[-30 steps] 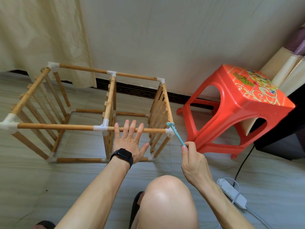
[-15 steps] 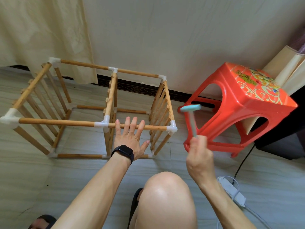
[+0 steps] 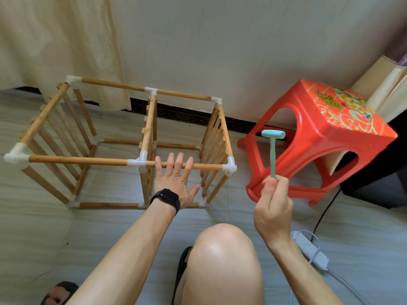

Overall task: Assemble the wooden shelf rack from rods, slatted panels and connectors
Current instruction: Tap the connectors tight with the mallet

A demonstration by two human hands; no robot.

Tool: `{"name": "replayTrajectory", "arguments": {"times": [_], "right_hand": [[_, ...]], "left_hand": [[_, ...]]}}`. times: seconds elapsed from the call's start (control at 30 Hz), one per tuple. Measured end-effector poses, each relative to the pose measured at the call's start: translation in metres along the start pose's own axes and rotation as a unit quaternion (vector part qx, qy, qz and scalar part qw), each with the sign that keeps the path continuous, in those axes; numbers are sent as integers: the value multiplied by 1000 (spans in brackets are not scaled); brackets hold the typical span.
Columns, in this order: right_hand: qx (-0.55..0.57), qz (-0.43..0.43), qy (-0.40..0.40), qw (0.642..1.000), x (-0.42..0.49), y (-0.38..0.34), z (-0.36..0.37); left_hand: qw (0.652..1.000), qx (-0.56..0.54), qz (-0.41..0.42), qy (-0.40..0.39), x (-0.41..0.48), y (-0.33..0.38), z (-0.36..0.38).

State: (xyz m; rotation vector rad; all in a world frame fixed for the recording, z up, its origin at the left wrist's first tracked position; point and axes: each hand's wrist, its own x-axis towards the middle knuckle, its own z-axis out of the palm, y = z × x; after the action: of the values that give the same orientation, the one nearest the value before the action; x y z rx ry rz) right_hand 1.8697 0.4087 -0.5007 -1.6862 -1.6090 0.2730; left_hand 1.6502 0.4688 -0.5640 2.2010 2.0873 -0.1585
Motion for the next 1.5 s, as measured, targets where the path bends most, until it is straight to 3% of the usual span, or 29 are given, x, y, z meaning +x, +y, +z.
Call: {"name": "replayTrajectory", "arguments": {"times": [0.03, 0.1, 0.13, 0.27, 0.47, 0.57, 0.7, 0.9, 1.1, 1.3, 1.5], "right_hand": [[-24, -2, -35, 999, 0, 1, 2], [-149, 40, -213, 965, -4, 11, 7], [-172, 50, -236, 955, -4, 18, 6], [-110, 52, -161, 979, 11, 3, -8], [-75, 85, -168, 979, 26, -1, -3], [-36, 110, -163, 980, 31, -5, 6], [-12, 108, -178, 978, 45, -8, 23], [-77, 56, -90, 991, 86, -2, 45], [-144, 63, -121, 980, 125, -3, 57], [-255, 99, -198, 941, 136, -6, 61], [-274, 96, -202, 935, 150, -14, 51]], "left_hand": [[1000, 1, 1, 6, 0, 0, 1], [1000, 6, 2, 11, -1, -1, 2], [1000, 6, 5, 10, -1, -1, 2], [1000, -9, 6, 13, -2, 1, 0], [980, -92, 50, 172, -29, -21, 4], [979, -117, 37, 164, -38, -42, -4], [970, -79, 38, 228, -22, -78, -20], [990, -107, -86, 39, 1, -111, -22], [998, -45, -42, 30, 7, -110, -17], [998, -51, -40, 16, 10, -111, -13], [998, -55, -42, 13, 11, -113, -8]]}}
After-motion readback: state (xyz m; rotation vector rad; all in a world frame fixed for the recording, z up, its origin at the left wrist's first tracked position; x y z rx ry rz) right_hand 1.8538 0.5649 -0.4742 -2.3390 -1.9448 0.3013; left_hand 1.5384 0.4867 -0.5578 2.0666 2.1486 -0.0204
